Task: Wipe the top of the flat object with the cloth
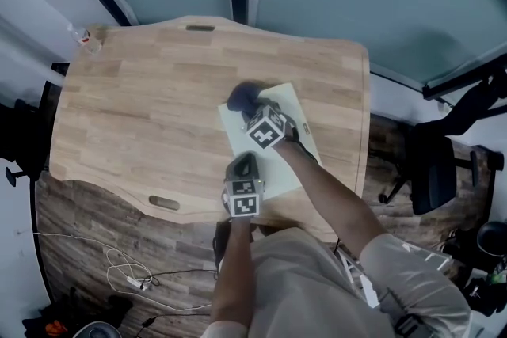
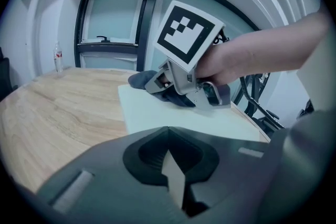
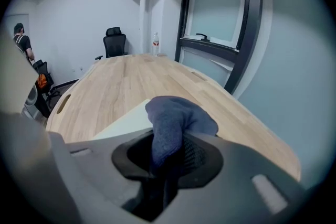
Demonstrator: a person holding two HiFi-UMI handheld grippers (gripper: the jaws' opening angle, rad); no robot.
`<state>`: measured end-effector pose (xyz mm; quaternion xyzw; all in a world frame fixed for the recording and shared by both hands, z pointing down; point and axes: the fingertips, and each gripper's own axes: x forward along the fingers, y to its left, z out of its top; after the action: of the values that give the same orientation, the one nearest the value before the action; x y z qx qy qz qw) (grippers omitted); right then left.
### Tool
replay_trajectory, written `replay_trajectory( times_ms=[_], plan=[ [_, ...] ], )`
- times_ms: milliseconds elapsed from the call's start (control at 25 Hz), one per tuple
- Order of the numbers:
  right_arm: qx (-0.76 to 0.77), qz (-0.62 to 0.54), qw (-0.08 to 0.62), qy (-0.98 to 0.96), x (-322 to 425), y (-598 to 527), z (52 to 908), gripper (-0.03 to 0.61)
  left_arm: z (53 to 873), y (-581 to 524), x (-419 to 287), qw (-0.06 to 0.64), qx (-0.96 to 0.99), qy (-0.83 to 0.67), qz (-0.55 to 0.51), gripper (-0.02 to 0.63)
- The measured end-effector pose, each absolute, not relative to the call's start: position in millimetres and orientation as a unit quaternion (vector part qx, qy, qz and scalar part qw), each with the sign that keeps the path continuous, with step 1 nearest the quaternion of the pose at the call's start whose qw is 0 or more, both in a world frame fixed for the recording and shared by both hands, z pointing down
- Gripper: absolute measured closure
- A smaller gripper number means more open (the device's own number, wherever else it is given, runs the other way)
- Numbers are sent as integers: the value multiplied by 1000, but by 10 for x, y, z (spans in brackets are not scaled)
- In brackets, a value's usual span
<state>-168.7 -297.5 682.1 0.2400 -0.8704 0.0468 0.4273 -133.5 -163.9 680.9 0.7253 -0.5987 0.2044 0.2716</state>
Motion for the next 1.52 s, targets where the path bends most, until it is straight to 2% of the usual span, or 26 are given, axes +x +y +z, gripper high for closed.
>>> replay_trajectory(
  times_ms=[520,1160,1520],
  plan=[
    [234,51,418,-876,-1512,-2521,6812,483,6819,-1641,-1348,282,725,-596,197,606],
    [269,78,443,-851,-1145,-1933,6857,483,6837,-1582,-1319,337,754,-532,188,606],
    [289,102,428,-850,-977,-1609,6852,482,6814,-1573,-1271,297,773,-529,186,606]
  ],
)
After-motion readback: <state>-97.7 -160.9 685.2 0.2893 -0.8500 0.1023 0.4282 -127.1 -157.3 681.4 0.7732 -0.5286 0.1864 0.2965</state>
